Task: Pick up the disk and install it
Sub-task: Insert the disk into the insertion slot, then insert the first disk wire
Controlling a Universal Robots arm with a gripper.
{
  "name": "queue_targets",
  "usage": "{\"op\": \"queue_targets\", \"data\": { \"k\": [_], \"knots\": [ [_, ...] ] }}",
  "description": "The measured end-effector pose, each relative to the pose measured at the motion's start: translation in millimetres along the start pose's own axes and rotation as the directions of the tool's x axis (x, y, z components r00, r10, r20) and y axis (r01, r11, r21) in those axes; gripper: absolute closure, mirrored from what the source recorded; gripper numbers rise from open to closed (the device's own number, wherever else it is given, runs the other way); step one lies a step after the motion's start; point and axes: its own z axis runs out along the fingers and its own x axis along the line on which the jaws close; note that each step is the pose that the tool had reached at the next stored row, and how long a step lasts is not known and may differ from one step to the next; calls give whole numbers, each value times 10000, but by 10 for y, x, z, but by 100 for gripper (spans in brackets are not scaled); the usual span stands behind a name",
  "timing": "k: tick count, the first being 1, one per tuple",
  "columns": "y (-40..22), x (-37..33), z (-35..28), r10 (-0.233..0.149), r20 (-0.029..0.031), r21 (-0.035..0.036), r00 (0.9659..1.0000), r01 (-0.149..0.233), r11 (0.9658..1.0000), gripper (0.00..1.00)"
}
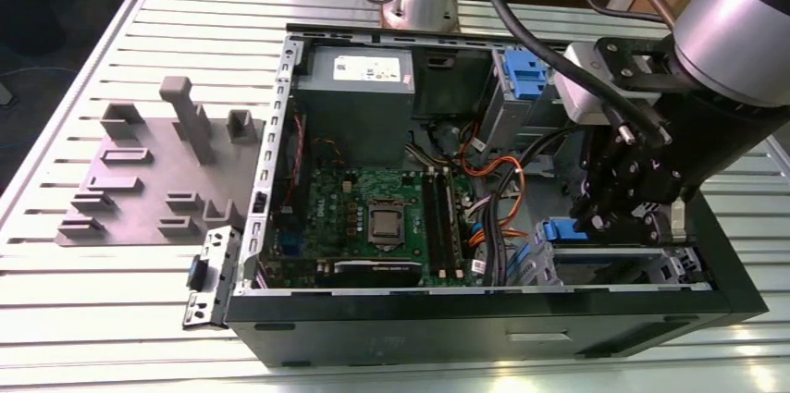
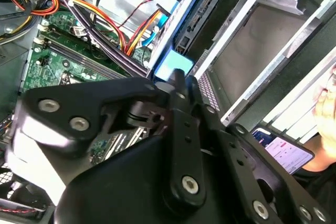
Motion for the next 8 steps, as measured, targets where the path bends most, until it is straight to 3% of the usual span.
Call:
{"op": "queue_targets", "data": {
  "k": [2,8],
  "knots": [
    [0,0,0,0,-2,0,10000,0,10000,87],
    [0,0,8,0,2,0,10000,0,10000,89]
  ]
}}
